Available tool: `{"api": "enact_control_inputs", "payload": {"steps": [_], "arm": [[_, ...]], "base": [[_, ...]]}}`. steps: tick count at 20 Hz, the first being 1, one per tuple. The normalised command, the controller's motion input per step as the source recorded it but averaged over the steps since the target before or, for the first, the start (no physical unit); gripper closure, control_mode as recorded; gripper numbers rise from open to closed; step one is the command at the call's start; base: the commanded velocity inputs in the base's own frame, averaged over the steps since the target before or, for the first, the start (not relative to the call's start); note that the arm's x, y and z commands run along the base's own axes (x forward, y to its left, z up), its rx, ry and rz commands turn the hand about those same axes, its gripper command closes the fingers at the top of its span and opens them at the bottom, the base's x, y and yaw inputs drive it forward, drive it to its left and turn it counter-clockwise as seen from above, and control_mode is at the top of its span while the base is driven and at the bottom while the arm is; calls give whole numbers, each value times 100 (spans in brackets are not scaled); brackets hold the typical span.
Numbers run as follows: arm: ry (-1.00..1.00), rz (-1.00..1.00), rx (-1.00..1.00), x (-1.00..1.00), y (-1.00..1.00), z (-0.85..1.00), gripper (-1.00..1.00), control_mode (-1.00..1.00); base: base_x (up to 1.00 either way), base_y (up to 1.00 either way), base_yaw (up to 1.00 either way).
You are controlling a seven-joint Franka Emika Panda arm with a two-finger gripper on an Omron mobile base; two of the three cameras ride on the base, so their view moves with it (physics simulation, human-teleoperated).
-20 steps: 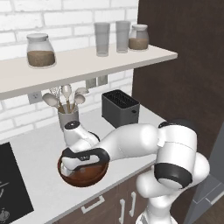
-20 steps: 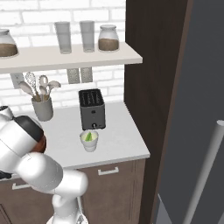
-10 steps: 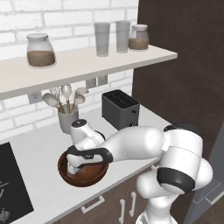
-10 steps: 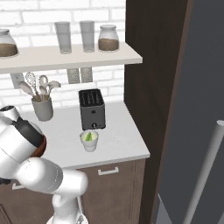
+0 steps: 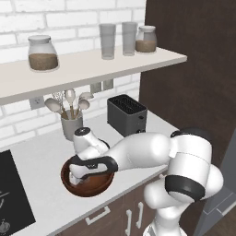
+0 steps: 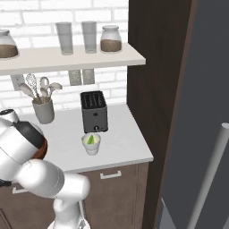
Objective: Grab a lemon wedge from the fridge and one ice cube from the ice bowl, and put them in the glass of lemonade.
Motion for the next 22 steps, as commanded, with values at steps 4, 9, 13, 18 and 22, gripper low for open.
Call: {"api": "enact_control_inputs", "payload": {"steps": [4, 9, 13, 18, 22], "arm": [[0, 0, 0, -4, -3, -33, -100, -100], [0, 0, 0, -21, -9, -32, -100, -100], [0, 0, 0, -3, 0, 0, -100, -100], [0, 0, 0, 0, 0, 0, -100, -100], [0, 0, 0, 0, 0, 0, -100, -100]], "base": [[0, 0, 0], [0, 0, 0], [0, 0, 0], [0, 0, 0], [0, 0, 0]]}}
